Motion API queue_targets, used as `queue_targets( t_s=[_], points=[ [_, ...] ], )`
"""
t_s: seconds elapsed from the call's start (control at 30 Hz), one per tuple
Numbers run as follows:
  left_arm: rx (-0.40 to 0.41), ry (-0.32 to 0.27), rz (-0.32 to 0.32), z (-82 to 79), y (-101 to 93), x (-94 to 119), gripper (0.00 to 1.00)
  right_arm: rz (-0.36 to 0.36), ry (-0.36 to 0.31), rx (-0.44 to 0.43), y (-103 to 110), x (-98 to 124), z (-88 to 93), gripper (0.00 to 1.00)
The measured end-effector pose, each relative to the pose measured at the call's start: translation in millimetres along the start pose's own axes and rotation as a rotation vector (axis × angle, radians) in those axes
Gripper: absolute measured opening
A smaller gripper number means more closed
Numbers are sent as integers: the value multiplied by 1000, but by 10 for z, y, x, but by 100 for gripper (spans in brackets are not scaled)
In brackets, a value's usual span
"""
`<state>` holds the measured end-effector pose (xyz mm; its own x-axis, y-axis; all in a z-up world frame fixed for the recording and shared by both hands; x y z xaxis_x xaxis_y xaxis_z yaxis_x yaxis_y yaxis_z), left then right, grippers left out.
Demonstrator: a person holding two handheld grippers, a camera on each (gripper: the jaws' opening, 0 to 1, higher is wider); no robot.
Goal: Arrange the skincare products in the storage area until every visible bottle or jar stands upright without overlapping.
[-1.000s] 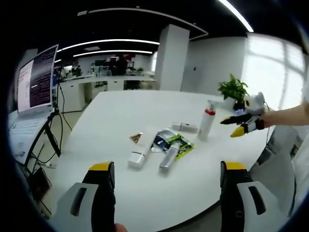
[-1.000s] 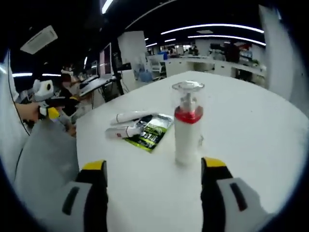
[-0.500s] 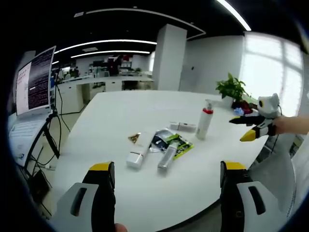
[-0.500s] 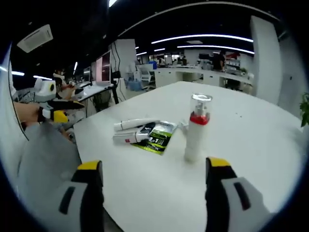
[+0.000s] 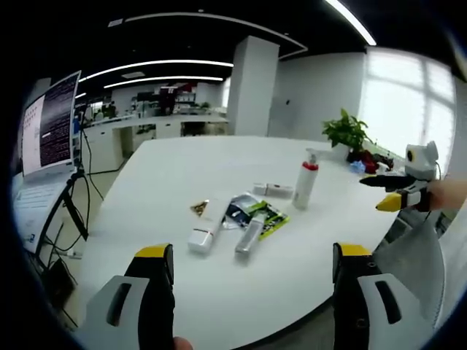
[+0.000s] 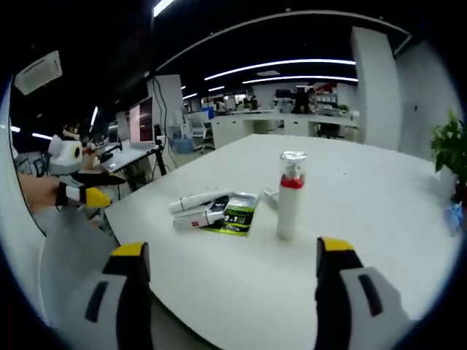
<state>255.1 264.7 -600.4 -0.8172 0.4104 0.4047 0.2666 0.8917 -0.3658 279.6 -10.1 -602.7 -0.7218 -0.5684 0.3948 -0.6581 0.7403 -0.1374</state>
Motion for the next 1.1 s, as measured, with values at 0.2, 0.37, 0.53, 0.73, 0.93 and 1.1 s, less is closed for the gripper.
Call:
queue_targets(
  t_s=[0.2, 0.37, 0.53, 0.73, 0.93, 1.1],
  points=[
    [-2, 5, -2, 6, -1, 0, 88, 52, -13, -63, 75, 51, 16, 99],
    [-3, 5, -2, 7, -8, 2, 88, 52, -7, -19, 133, 28, -13, 99],
    [-10, 4, 2, 7, -25, 2, 88, 60, 5, -7, 124, 33, 8, 98],
    [-8, 1, -2, -2, -19, 0, 88, 76, -3, -22, 81, 93, -2, 98],
    [-8, -7, -9, -11, -8, 3, 88, 86, 0, -33, 65, 152, 44, 96],
    [-6, -4, -14, -9, -2, 2, 88, 103, -2, -33, 42, 143, 53, 96]
  ],
)
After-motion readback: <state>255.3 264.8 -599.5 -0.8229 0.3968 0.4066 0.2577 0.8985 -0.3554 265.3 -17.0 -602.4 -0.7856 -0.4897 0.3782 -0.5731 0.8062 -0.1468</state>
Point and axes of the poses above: the point that each gripper's makers call its tool centre point, and the gripper's own axes: x roughly backward along the fingers, y roughly to its left, z roughly out of its underside, the point moved 2 cm from there along x, roughly backward along the fingers, and after that the axes turned 14 degrees about x, right-handed, at the moved point
